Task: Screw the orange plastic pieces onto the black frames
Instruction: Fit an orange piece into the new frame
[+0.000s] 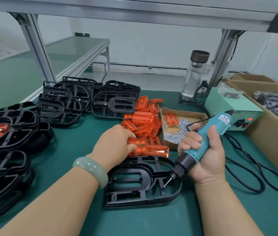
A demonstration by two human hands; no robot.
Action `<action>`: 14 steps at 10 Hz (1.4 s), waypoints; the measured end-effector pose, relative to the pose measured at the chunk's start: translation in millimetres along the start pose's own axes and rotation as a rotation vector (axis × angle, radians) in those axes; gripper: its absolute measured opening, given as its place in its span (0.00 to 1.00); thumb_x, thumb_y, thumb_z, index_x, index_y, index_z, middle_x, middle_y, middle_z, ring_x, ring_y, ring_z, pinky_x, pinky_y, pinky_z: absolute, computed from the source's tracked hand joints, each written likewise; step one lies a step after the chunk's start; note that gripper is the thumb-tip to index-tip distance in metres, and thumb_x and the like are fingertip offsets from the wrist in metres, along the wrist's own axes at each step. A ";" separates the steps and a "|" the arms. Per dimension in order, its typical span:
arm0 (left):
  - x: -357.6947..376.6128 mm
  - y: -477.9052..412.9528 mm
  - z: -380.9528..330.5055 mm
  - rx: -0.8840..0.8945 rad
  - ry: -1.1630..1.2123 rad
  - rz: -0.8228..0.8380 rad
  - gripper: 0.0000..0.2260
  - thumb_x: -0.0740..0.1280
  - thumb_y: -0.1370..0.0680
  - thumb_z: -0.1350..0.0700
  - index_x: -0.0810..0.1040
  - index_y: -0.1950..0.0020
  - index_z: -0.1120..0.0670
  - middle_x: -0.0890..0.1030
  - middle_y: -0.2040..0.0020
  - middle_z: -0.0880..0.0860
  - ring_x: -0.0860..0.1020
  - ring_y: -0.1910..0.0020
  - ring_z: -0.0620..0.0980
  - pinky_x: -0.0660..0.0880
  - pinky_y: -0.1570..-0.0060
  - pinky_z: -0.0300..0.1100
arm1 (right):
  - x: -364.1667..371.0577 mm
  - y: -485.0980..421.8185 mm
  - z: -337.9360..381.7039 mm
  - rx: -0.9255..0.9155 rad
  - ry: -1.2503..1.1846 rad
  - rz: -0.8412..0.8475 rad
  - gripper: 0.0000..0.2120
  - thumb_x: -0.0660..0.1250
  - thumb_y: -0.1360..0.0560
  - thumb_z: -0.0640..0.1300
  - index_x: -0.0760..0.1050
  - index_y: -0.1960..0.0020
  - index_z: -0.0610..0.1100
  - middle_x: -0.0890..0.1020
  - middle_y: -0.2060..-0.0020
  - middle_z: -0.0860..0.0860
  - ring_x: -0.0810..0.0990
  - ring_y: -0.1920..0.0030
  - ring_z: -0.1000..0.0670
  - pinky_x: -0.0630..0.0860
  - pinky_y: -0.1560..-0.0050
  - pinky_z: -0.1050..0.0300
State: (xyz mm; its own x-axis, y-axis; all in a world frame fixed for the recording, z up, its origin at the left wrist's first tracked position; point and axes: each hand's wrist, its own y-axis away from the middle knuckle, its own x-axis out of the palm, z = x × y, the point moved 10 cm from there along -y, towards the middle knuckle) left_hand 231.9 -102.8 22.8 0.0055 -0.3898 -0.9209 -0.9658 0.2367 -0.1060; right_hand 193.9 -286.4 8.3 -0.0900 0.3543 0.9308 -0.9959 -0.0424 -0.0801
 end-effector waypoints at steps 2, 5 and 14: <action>-5.1 7.4 6.1 -0.017 0.074 -0.088 0.10 0.70 0.26 0.50 0.79 0.45 0.46 0.73 0.51 0.47 0.75 0.51 0.49 0.70 0.50 0.40 | 0.0 0.3 -0.6 0.012 -0.012 0.007 0.30 0.86 0.49 0.49 0.75 0.54 0.44 0.70 0.72 0.55 0.71 0.76 0.58 0.74 0.72 0.64; -6.4 25.3 18.4 -0.186 1.021 -0.078 0.26 0.68 0.27 0.68 0.75 0.47 0.34 0.81 0.59 0.50 0.80 0.66 0.48 0.79 0.66 0.43 | 0.4 0.0 0.4 0.011 -0.015 0.012 0.31 0.86 0.49 0.48 0.74 0.53 0.45 0.70 0.72 0.55 0.71 0.76 0.58 0.73 0.72 0.64; -23.9 65.5 18.0 -0.125 0.443 -0.029 0.07 0.74 0.30 0.54 0.81 0.66 0.44 0.81 0.68 0.40 0.75 0.71 0.36 0.70 0.68 0.26 | -1.0 1.1 1.0 0.005 -0.021 0.023 0.28 0.85 0.46 0.49 0.74 0.53 0.45 0.71 0.72 0.56 0.71 0.75 0.59 0.73 0.70 0.65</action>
State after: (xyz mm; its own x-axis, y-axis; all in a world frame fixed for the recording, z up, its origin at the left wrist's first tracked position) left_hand 173.2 -61.9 31.1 -0.0524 -0.7442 -0.6659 -0.9908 0.1219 -0.0582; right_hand 192.9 -287.8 7.7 -0.1122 0.3336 0.9360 -0.9935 -0.0544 -0.0997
